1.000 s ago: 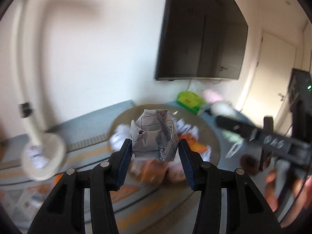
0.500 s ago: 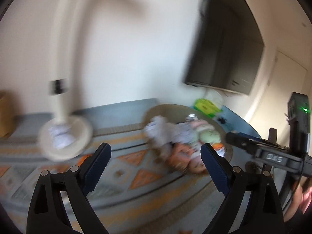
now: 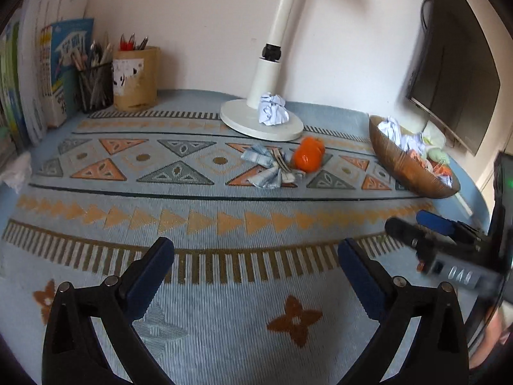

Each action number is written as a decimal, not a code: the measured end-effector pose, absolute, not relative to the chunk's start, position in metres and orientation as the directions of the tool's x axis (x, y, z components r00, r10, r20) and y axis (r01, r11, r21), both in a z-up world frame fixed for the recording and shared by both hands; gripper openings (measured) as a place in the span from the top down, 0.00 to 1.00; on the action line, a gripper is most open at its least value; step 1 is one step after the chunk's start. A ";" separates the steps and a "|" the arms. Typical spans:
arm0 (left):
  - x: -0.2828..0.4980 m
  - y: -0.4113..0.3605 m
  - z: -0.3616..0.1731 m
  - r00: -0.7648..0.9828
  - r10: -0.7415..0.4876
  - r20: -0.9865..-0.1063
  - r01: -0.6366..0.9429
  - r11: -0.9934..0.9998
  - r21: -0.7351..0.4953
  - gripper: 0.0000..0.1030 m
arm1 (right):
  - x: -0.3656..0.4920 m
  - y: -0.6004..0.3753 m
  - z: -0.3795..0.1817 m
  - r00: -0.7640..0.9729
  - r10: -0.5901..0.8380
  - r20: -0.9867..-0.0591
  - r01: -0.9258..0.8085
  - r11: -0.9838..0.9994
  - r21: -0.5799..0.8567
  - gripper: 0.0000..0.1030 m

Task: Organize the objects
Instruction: 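Move both tools back over the rug toward the oranges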

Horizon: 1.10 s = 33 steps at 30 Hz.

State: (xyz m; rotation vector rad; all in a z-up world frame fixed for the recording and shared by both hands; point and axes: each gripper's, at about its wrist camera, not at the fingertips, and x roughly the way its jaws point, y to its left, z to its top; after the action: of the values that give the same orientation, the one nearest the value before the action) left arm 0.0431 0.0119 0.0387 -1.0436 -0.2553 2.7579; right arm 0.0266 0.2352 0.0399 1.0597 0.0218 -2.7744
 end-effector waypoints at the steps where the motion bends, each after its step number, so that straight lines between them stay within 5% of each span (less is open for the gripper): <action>1: 0.043 0.011 0.038 -0.732 0.233 -0.640 -0.104 -0.967 -0.233 0.01 | 0.028 0.232 0.040 -0.738 -0.159 -0.655 0.181 -0.983 0.035 0.11; 3: 0.041 0.005 0.033 -0.720 0.236 -0.652 -0.085 -0.963 -0.254 0.01 | 0.024 0.229 0.036 -0.723 -0.136 -0.677 0.179 -0.984 0.007 0.06; 33: 0.044 -0.007 0.029 -0.711 0.336 -0.618 -0.126 -0.925 -0.359 0.01 | 0.024 0.219 0.032 -0.710 -0.180 -0.681 0.247 -0.969 -0.001 0.04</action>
State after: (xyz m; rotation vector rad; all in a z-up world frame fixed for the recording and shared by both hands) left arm 0.0441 -0.0068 0.0294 -1.0442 -0.4267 2.6582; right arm 0.0245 0.2185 0.0323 1.0630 0.1342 -2.7052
